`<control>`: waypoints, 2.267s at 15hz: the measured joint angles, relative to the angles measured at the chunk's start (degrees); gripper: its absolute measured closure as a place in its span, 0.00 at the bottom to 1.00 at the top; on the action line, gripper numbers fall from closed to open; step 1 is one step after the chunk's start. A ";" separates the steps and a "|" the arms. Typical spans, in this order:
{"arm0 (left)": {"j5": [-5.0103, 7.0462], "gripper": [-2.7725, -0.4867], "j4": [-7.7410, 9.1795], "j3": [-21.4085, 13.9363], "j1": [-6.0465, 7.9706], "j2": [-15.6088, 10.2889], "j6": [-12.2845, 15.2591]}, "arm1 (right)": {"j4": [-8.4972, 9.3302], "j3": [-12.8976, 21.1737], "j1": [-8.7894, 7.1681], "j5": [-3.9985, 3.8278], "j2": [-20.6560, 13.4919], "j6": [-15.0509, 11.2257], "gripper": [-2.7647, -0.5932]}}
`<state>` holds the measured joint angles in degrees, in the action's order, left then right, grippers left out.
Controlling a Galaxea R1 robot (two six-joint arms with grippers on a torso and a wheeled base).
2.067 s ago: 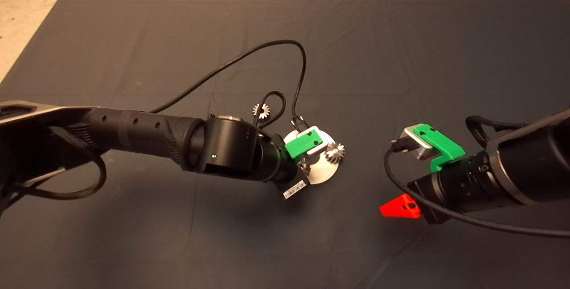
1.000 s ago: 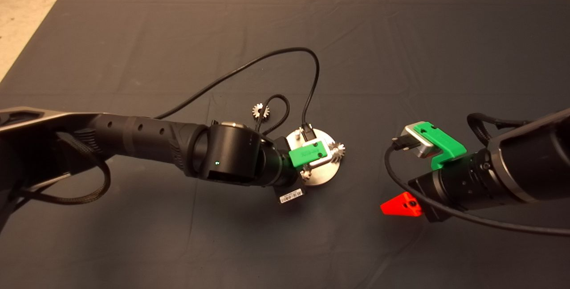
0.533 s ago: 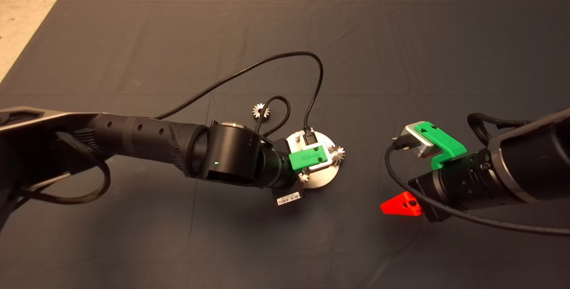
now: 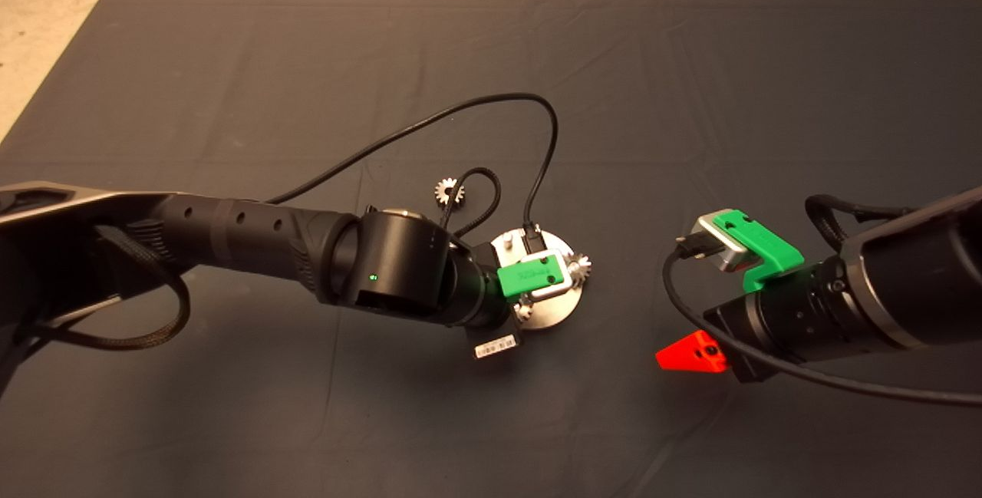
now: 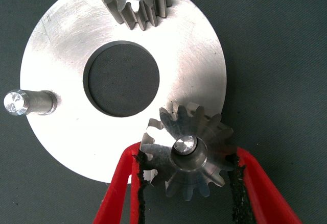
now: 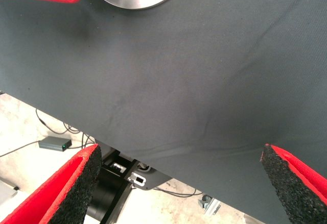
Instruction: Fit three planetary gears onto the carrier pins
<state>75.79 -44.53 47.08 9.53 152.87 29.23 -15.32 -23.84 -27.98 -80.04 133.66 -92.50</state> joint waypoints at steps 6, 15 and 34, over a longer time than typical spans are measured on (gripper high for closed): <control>1.80 0.73 2.95 -1.00 0.17 -1.13 0.01 | 0.00 0.00 0.00 -0.02 -0.02 0.00 0.20; 1.83 0.51 3.74 -1.68 2.16 -2.31 0.06 | 0.00 0.00 0.00 -0.05 -0.02 0.00 0.20; 7.58 0.44 7.49 4.60 9.12 -11.63 -6.34 | 0.02 -0.32 0.00 2.01 0.79 0.00 0.20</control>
<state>83.37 -37.05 51.68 18.65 141.24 22.89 -15.30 -24.16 -27.98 -78.03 134.45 -92.50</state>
